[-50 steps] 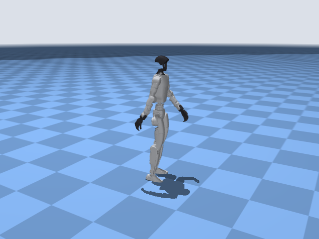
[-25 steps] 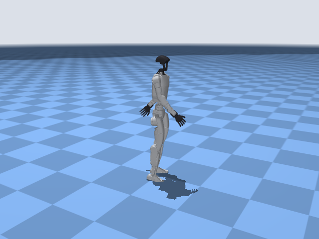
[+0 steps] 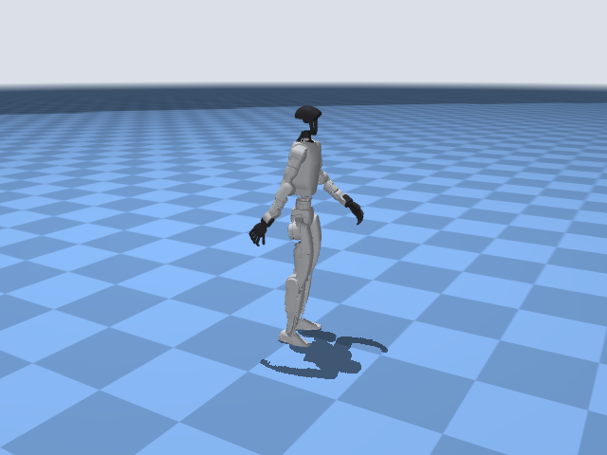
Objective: In place motions
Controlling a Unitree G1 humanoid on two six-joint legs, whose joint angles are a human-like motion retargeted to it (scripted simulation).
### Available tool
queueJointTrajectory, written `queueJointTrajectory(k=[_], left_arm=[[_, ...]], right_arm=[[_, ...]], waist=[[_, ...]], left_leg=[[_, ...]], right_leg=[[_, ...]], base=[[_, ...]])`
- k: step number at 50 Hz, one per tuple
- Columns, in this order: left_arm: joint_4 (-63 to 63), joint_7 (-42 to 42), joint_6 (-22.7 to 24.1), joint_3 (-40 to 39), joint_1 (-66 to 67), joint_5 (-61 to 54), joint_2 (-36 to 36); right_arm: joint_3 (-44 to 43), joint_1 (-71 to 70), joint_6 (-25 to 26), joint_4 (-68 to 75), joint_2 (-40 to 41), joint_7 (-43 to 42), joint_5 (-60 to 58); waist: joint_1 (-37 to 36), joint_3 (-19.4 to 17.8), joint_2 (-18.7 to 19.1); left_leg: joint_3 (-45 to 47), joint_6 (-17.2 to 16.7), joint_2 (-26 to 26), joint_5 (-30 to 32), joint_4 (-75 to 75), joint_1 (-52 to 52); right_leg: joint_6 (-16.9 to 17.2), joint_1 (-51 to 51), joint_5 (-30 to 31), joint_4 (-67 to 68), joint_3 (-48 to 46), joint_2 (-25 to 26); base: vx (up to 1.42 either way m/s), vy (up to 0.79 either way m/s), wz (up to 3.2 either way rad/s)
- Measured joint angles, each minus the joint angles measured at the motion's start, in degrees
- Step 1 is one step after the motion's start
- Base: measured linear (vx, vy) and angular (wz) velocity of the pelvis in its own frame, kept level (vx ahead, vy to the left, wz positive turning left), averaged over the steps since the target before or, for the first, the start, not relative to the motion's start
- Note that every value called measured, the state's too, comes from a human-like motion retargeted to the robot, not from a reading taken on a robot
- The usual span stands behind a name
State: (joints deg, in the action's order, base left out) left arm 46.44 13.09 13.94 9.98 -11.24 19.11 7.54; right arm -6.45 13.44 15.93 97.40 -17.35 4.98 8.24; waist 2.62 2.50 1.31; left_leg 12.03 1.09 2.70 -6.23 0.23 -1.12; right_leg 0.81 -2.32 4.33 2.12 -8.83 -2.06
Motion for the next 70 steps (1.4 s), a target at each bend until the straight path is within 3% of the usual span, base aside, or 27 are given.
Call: queueJointTrajectory(k=[3,6,10,13,15,20,25,28,32,33,35,38,40,42,45,50,53,56,59,63,70], left_arm=[[7.9,-4.1,-0.5,0.4,3.7,7.8,-0.2],[22.8,-10.0,-4.2,-1.2,7.1,14.2,-1.9],[45.7,-17.4,-17.3,-9.1,11.5,17.9,-2.4],[51.0,-19.2,-27.5,-15.7,20.3,12.2,-0.6],[51.0,-17.4,-29.1,-18.3,27.3,7.1,0.4],[51.0,-17.6,-22.4,-23.6,38.8,5.8,1.2],[51.0,-21.3,-26.2,-21.7,40.3,6.0,1.6],[51.0,-20.5,-27.6,-18.6,36.0,8.5,1.3],[48.5,-18.7,-25.9,-13.0,26.2,14.5,0.3],[46.4,-18.0,-25.3,-11.6,24.0,15.8,-0.1],[41.5,-16.2,-23.7,-9.2,19.5,17.2,-1.1],[33.6,-12.5,-20.6,-4.5,12.5,16.9,-2.0],[27.9,-9.3,-17.2,-2.9,9.2,15.1,-2.6],[21.5,-6.5,-13.7,-0.9,7.2,12.1,-2.5],[13.3,-3.9,-8.5,0.5,6.2,8.0,-1.6],[10.9,-3.0,-3.0,0.0,6.5,2.6,-0.4],[16.4,-3.4,-4.2,-1.3,7.0,3.5,-0.6],[26.0,-4.0,-9.1,-3.3,6.8,7.4,-1.3],[34.6,-4.7,-15.1,-4.2,7.8,11.7,-1.7],[42.5,-6.9,-19.7,-3.6,10.2,15.9,-1.7],[42.7,-13.1,-19.7,-1.9,18.1,21.2,-2.3]], right_arm=[[4.1,-6.8,-3.7,0.0,2.6,1.1,-1.5],[8.6,-15.3,-8.2,0.0,6.1,1.8,-3.3],[13.4,-27.2,-15.2,-3.2,11.7,-3.8,-6.8],[15.5,-32.9,-17.6,-13.3,15.2,-5.1,-11.0],[16.8,-36.3,-19.5,-19.4,17.0,-4.9,-12.8],[20.3,-39.7,-22.5,-33.4,18.0,-3.2,-14.8],[22.3,-37.5,-23.4,-38.6,15.8,-4.3,-21.0],[22.7,-33.6,-21.8,-35.8,14.1,-6.8,-24.6],[18.8,-28.4,-19.0,-21.5,12.6,-9.6,-25.9],[17.0,-27.6,-17.8,-15.7,12.5,-9.7,-25.2],[13.3,-26.7,-13.5,-3.5,11.2,-7.7,-23.1],[4.4,-18.9,1.4,0.0,8.2,-7.9,-16.9],[-0.7,-13.1,6.8,0.0,7.0,-11.6,-6.8],[-7.1,-8.2,5.3,0.0,6.2,-12.8,3.2],[-14.6,-3.3,-1.1,0.0,5.3,-7.5,11.6],[-16.1,-0.7,-0.7,0.0,3.0,0.4,10.6],[-12.9,-2.1,0.9,0.0,2.3,-1.0,3.7],[-9.2,-5.3,1.3,0.0,3.1,-2.1,-4.6],[-6.2,-9.0,-0.4,0.0,5.2,-0.6,-11.0],[-2.1,-13.2,-4.0,-3.2,9.2,-0.5,-14.7],[8.3,-17.5,-9.4,-13.7,13.8,-4.5,-17.4]], waist=[[0.3,-0.1,0.2],[0.1,-0.3,0.3],[-0.7,-0.8,0.2],[0.0,-1.2,0.2],[0.5,-1.4,0.3],[0.6,-1.5,0.4],[0.7,-1.4,0.0],[0.9,-1.2,-0.3],[-0.1,-1.2,-0.6],[-0.2,-1.3,-0.7],[-12.4,-2.5,-1.2],[0.4,-1.9,-1.8],[-2.1,-2.0,-1.6],[-1.3,-1.6,-1.9],[-1.0,-0.8,-2.0],[0.0,0.4,-1.2],[0.6,0.8,-0.7],[1.4,0.9,-0.2],[1.9,1.0,0.1],[2.3,0.7,0.3],[1.1,0.6,0.5]], left_leg=[[-0.4,0.0,0.1,0.2,-0.1,-0.1],[-0.7,0.1,0.3,0.3,-0.1,0.2],[-0.2,0.1,0.5,0.2,-0.2,1.1],[0.4,0.0,0.3,0.0,-0.2,1.3],[0.9,-0.1,0.1,-0.1,-0.3,1.4],[2.1,-0.2,-0.2,-0.4,-0.6,1.5],[2.1,-0.2,-0.2,-0.4,-0.6,1.5],[1.7,-0.2,-0.1,-0.3,-0.6,1.4],[1.0,-0.1,0.1,0.0,-0.4,1.4],[0.7,0.0,0.2,0.0,-0.4,1.4],[11.8,0.1,-0.9,0.9,-2.0,2.9],[-3.4,-1.1,0.3,0.3,0.5,1.0],[-2.1,0.0,0.8,1.0,0.1,0.6],[-4.0,-0.3,1.1,1.0,0.2,0.3],[-4.7,-0.3,1.3,1.1,0.3,-0.4],[-3.6,0.0,1.2,0.7,0.3,-0.3],[-2.6,0.3,1.1,0.3,0.3,0.0],[-2.0,0.5,1.1,0.1,0.1,0.3],[-1.6,0.6,1.0,0.0,0.0,0.7],[-1.4,0.8,1.1,-0.1,-0.1,1.2],[-1.6,1.4,2.0,-0.2,-0.9,2.3]], right_leg=[[0.2,-0.1,0.1,0.1,0.0,0.0],[0.4,0.1,0.4,0.2,1.3,0.1],[0.8,0.2,1.0,0.6,3.7,0.4],[1.0,-0.2,1.3,0.9,5.4,0.7],[1.2,-0.7,1.5,1.0,6.3,1.0],[1.6,-1.4,1.9,0.9,7.7,1.4],[1.6,-1.3,1.9,0.8,7.2,1.2],[1.5,-1.0,1.7,0.6,6.1,1.0],[1.4,-0.1,1.4,0.4,4.3,0.6],[1.3,0.2,1.3,0.3,3.8,0.5],[0.6,-0.5,2.7,0.7,14.5,3.1],[1.1,1.9,0.3,0.0,-0.6,-1.1],[0.6,1.9,0.2,-0.1,0.4,-0.2],[0.6,2.2,-0.3,-0.3,-1.6,-0.9],[0.4,2.2,-0.7,-0.4,-2.4,-1.2],[0.5,1.6,-0.8,-0.4,-1.6,-1.1],[0.6,1.2,-0.8,-0.3,-0.7,-0.9],[0.7,1.1,-0.7,-0.2,-0.1,-0.8],[0.7,1.1,-0.7,-0.1,0.4,-0.6],[0.7,1.2,-0.6,0.0,1.2,-0.5],[0.7,1.3,-0.6,0.1,1.8,-0.5]], base=[[-0.05,0.01,0.12],[-0.02,0.01,0.06],[0.0,0.0,0.0],[0.01,-0.01,-0.06],[0.04,-0.01,-0.25],[0.02,0.01,-0.22],[0.0,0.0,0.0],[0.0,0.0,0.0],[0.01,0.01,0.12],[0.0,0.03,-1.08],[0.0,0.02,-2.43],[-0.01,0.0,2.96],[0.06,0.0,0.57],[0.08,-0.01,0.42],[0.06,-0.02,0.23],[0.04,0.01,-0.29],[0.01,0.02,-0.39],[0.01,0.02,-0.27],[0.0,0.0,0.0],[0.0,0.0,0.0],[0.0,0.02,0.06]])
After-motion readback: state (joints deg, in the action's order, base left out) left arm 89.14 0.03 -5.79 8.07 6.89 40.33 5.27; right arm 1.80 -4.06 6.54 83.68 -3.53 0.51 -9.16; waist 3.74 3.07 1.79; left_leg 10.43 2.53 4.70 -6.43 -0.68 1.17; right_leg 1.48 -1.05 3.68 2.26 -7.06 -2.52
